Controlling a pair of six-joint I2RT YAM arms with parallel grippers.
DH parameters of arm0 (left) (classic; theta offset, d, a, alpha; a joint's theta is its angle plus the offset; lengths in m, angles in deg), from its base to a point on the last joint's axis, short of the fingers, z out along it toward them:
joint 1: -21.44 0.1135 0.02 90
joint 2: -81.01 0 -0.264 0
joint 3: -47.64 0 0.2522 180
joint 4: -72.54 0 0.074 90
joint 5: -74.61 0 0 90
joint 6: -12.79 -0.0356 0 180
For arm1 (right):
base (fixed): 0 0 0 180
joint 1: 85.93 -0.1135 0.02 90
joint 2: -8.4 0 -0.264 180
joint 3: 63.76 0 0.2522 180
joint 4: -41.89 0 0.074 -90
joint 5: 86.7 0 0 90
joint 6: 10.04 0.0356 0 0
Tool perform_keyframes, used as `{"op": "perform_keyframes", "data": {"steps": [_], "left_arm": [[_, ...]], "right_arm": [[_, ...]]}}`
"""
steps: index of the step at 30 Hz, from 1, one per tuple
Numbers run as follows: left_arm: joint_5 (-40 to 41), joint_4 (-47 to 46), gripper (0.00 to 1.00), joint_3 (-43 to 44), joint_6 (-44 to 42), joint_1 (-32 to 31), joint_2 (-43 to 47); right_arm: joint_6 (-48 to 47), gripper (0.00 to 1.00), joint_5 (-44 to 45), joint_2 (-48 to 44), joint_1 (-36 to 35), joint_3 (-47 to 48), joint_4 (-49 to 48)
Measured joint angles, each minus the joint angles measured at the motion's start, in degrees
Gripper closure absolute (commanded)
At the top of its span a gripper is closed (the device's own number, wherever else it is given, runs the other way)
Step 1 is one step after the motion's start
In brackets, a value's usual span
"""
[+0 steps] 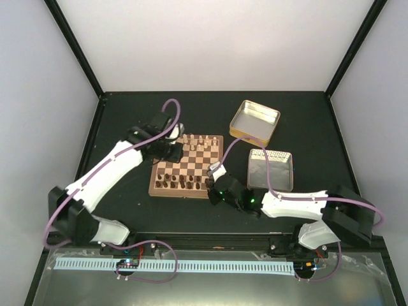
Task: Set up the chess pieces on the board
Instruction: Place the chess piece on the chessboard.
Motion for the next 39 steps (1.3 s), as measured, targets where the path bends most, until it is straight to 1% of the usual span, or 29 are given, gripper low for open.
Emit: {"op": "perform_keyframes", "data": {"steps": [2,6,11,16,29,39], "left_arm": [[0.4,-0.7,0.61,-2.6,0.8,1.6,4.0],[0.9,-2.7,0.6,-8.1,2.2,4.5,11.2],[0.8,-3.6,0.59,-11.4,2.9,6.9,15.5],[0.0,-4.1,0.59,-12.3,3.0,8.3,16.2],[-1.7,-4.2,0.59,-12.3,3.0,9.2,16.2],[-2.2,-4.4,0.59,-13.0,3.0,9.2,16.2]], "right_arm": [[-0.5,0.97,0.4,1.8,-0.8,0.2,0.0],[-1.9,0.97,2.1,5.0,-2.2,2.3,-0.2],[-3.4,0.97,4.4,7.8,-3.8,4.4,-0.7],[-4.5,0.97,5.9,10.0,-4.5,4.9,-0.9],[-4.9,0.93,8.7,13.6,-4.7,6.4,-0.9],[-5.0,0.88,9.0,13.9,-4.8,6.5,-0.5]]}}
